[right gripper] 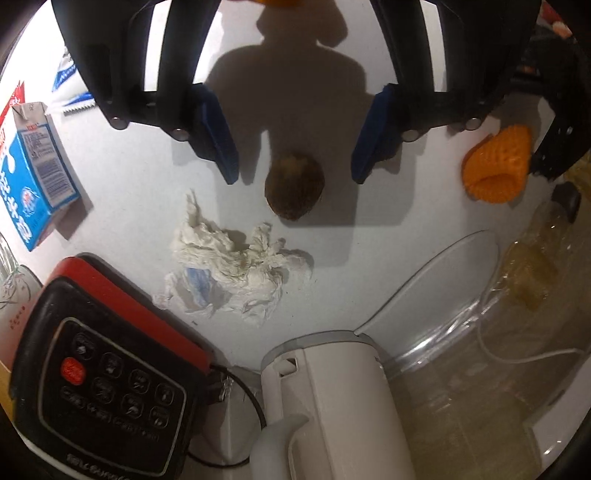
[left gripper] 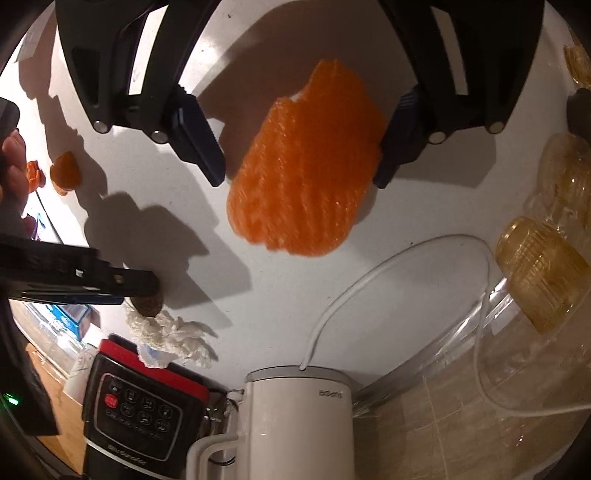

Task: Collect trash
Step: 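Grasp the orange foam net with the left tool while the right tool grasps the brown nut, then carry net and nut over the green basket and open both tools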

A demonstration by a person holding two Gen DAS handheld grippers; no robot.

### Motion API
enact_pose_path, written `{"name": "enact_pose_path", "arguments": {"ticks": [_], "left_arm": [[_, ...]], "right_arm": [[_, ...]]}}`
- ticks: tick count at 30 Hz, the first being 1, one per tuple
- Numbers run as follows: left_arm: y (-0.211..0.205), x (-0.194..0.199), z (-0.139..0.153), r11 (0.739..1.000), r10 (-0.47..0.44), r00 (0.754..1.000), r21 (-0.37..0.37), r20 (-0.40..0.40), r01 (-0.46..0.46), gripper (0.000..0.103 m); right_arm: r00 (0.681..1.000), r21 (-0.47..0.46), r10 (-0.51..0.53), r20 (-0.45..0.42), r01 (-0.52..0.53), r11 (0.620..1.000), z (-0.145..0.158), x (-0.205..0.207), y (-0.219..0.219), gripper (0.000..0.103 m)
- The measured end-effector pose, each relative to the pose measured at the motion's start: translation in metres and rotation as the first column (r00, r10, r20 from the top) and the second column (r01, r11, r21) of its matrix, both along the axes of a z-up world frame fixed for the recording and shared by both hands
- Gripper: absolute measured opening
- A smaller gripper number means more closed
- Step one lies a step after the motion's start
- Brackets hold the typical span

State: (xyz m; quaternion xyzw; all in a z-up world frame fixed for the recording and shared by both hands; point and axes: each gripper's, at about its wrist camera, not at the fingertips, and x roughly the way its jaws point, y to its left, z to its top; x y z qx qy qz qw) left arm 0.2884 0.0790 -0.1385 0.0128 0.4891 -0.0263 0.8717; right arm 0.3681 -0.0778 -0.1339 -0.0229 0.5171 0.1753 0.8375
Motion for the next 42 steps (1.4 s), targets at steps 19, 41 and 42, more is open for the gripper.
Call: {"name": "enact_pose_path", "arguments": {"ticks": [19,41,42], "left_arm": [[-0.005,-0.015,0.032,0.998,0.055,0.998,-0.015,0.040,-0.054,0.028],[-0.143,-0.199,0.111,0.997,0.002,0.994,-0.074,0.107,0.006,0.028],[-0.149,-0.209,0.112,0.997,-0.010,0.994,-0.076,0.113,0.018,0.028]], "right_arm": [[0.998,0.036,-0.024,0.054,0.022,0.999,0.032,-0.040,-0.024,0.034],[0.982,0.127,-0.084,0.167,0.063,0.990,0.120,-0.277,-0.173,0.034],[0.982,0.131,-0.088,0.166,0.067,0.989,0.121,-0.289,-0.181,0.034]]}}
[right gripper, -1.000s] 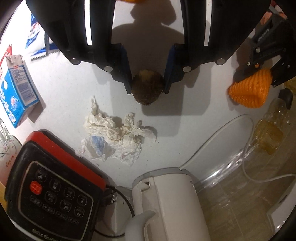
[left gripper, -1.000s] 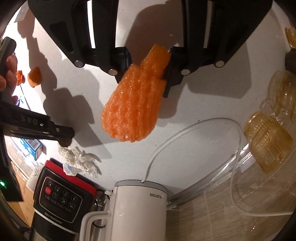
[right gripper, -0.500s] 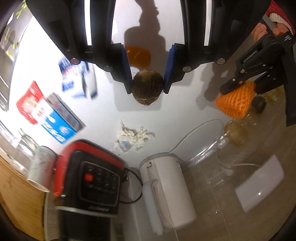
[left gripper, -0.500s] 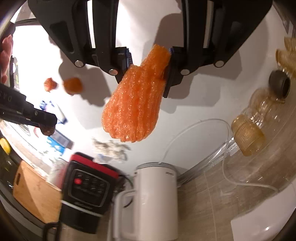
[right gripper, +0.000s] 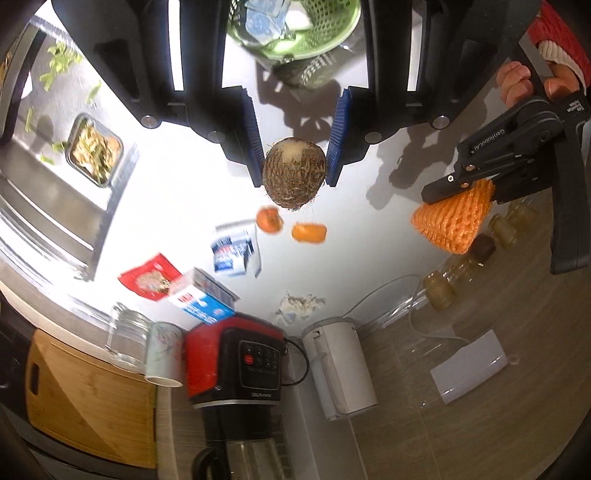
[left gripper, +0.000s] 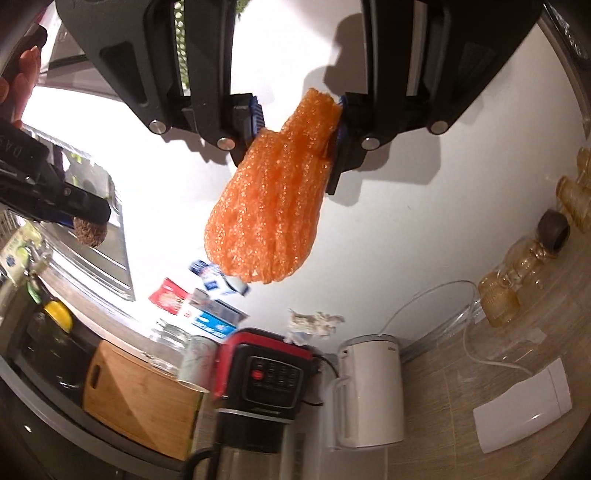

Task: Collect trash
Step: 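Carry net and nut over the green basket and open both tools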

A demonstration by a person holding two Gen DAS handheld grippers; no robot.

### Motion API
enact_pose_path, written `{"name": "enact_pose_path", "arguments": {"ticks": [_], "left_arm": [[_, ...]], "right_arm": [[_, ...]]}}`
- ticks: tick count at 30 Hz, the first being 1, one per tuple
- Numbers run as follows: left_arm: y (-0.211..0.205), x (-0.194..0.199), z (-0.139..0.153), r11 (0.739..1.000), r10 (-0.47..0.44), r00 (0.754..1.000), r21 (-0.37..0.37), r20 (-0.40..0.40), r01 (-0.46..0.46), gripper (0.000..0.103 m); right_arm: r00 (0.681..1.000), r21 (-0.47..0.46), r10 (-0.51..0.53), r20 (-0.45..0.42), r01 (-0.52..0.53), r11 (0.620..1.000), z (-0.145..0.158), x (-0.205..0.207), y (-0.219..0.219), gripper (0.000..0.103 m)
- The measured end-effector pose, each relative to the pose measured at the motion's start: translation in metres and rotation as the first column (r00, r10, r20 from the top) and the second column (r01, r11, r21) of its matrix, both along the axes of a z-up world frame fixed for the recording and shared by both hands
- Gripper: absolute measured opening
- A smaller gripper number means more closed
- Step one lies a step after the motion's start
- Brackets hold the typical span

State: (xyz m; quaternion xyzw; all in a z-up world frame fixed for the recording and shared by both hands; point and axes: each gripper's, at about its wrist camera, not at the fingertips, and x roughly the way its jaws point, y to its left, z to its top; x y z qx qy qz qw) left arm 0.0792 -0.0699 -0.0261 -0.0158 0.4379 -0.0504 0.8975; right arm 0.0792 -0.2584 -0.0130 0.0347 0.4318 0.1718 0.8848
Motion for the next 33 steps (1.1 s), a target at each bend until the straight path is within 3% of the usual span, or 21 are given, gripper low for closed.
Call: {"name": "enact_pose_path", "arguments": {"ticks": [11,19,24,29,33], "left_arm": [[-0.048,-0.104,-0.001,0.999,-0.033,0.999,0.024,-0.025,0.033,0.028],[-0.074,-0.152,-0.018,0.997,-0.077,0.995,0.010,-0.058,0.078,0.028],[-0.077,-0.171,-0.030,0.996,-0.085,0.994,-0.027,-0.072,0.083,0.028],[-0.076,-0.187,-0.042,0.997,-0.078,0.993,-0.024,-0.088,0.076,0.028],[-0.075,-0.195,-0.056,0.997,-0.075,0.992,-0.025,-0.105,0.072,0.028]], "right_arm": [[1.000,0.002,0.009,-0.024,-0.009,1.000,-0.011,-0.109,-0.058,0.034],[0.997,-0.008,0.060,-0.055,-0.060,0.998,-0.043,-0.163,-0.064,0.034],[0.980,-0.019,0.119,-0.157,-0.123,0.992,-0.110,-0.178,-0.050,0.034],[0.933,-0.051,0.166,-0.319,-0.192,0.980,-0.203,-0.179,-0.028,0.034],[0.903,-0.093,0.189,-0.386,-0.242,0.966,-0.255,-0.180,-0.011,0.034]]}}
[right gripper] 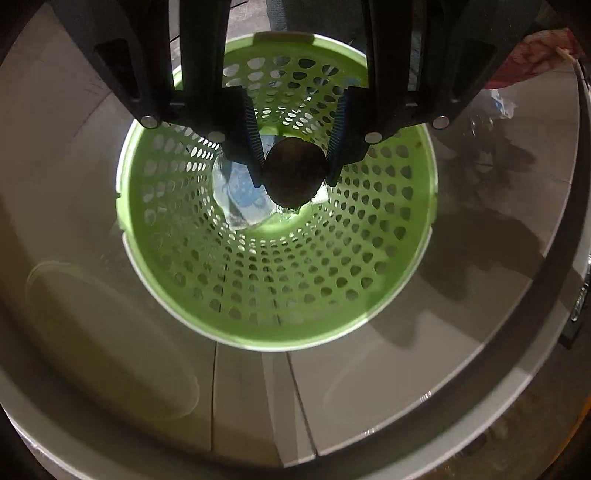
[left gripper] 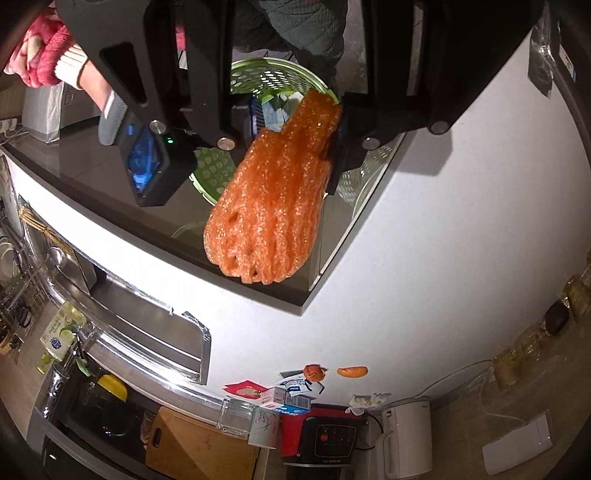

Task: Collect trash
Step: 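Carry net and nut over the green basket and open both tools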

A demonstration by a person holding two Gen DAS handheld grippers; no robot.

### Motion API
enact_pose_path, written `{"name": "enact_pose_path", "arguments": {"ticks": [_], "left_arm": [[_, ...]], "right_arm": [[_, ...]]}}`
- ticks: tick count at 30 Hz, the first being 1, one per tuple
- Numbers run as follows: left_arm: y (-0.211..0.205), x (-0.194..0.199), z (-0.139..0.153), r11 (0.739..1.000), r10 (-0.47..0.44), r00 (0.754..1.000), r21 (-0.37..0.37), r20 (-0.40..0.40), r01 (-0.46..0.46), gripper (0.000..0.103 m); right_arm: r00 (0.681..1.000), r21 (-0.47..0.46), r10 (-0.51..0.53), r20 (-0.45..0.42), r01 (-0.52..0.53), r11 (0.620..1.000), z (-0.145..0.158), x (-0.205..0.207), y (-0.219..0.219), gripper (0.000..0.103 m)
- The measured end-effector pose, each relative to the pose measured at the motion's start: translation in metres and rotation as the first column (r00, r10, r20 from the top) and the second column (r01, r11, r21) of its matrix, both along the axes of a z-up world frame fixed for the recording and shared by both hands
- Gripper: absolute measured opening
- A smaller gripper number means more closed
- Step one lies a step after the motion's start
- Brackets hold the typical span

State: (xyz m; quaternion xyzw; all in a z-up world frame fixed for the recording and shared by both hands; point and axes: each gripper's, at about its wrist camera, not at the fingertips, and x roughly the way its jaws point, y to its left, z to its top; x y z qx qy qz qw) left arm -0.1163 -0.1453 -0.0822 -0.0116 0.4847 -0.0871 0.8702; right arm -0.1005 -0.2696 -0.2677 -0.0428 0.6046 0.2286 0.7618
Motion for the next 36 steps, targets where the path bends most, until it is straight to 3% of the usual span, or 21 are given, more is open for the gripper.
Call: {"name": "enact_pose_path", "arguments": {"ticks": [12,19,28,36], "left_arm": [[0.004,-0.008,-0.060,1.000,0.021,0.994,-0.019,-0.111,-0.023,0.028],[0.003,-0.007,-0.077,1.000,0.009,0.988,-0.010,-0.153,-0.011,0.028],[-0.016,0.000,-0.102,0.998,-0.069,0.976,-0.011,-0.207,0.068,0.028],[-0.053,0.010,-0.159,0.984,-0.174,0.934,-0.026,-0.312,0.175,0.032]], "right_arm": [[0.999,-0.049,0.029,-0.015,-0.030,0.998,-0.039,0.002,0.013,0.035],[1.000,-0.040,0.008,-0.010,-0.008,0.999,-0.038,0.002,0.010,0.046],[0.996,-0.041,-0.033,0.083,0.036,0.999,0.011,-0.014,-0.018,0.055],[0.983,-0.017,-0.118,0.140,0.121,0.992,0.053,-0.025,-0.053,0.061]]}}
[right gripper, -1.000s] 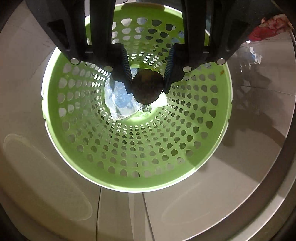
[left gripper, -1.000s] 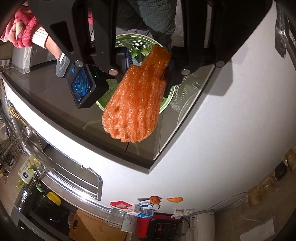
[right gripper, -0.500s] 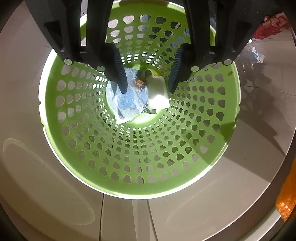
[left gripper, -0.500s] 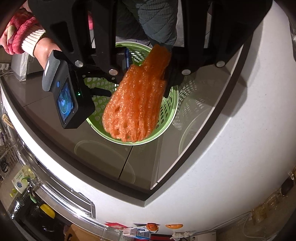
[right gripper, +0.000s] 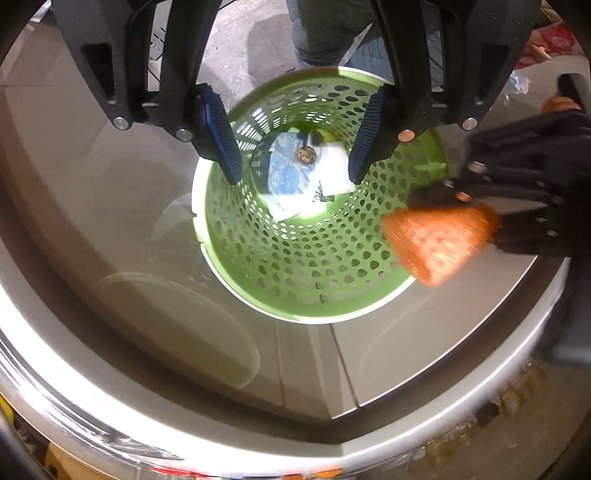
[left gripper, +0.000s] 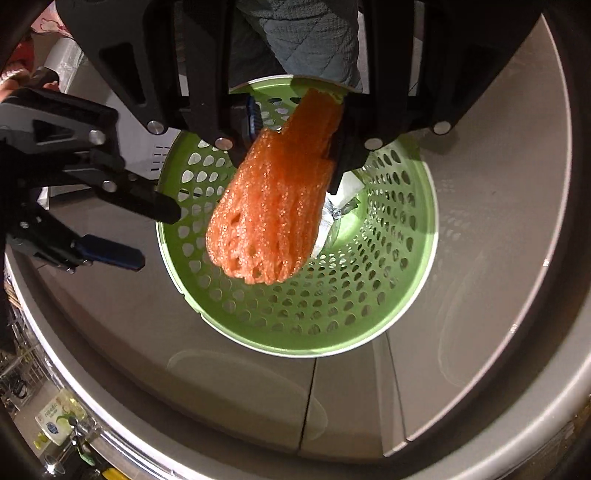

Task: Collect trash
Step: 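Carry net and nut over the green basket and open both tools, then raise both tools from the basket back over the counter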

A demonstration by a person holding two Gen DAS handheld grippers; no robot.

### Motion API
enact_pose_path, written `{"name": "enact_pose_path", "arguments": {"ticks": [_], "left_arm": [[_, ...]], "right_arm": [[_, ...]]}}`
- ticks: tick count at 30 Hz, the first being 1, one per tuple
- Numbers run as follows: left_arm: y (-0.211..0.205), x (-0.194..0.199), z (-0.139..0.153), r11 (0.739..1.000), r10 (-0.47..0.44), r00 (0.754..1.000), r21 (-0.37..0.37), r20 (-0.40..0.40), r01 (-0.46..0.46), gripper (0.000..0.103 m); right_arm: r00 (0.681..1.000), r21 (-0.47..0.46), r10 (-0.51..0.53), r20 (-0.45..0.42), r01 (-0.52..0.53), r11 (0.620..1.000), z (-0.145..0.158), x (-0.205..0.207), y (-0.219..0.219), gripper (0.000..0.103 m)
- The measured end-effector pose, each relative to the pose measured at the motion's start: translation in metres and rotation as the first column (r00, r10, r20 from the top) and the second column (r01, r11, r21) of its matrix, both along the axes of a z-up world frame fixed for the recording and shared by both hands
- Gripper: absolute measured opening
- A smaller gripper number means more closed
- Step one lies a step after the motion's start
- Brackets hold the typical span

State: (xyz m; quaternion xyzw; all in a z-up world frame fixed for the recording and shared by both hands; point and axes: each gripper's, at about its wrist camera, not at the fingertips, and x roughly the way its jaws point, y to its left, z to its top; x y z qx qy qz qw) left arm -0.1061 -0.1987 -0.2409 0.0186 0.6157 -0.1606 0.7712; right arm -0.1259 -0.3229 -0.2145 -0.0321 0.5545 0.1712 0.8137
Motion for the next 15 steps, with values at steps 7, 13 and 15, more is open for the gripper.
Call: {"name": "enact_pose_path", "arguments": {"ticks": [7,13,15], "left_arm": [[-0.024,0.007,-0.049,0.997,-0.052,0.997,0.050,-0.061,0.055,0.064],[-0.026,0.012,-0.063,0.997,-0.043,0.997,0.062,-0.072,0.047,0.075],[-0.024,0.013,-0.061,0.997,-0.031,0.997,0.066,-0.071,0.035,0.076]], "right_arm": [[0.999,-0.015,-0.043,-0.017,0.043,0.999,0.003,-0.004,-0.021,0.062],[0.998,-0.020,-0.064,-0.024,0.063,0.998,-0.005,-0.005,-0.028,0.062],[0.997,-0.018,-0.067,-0.023,0.067,0.998,-0.004,-0.004,-0.031,0.062]]}}
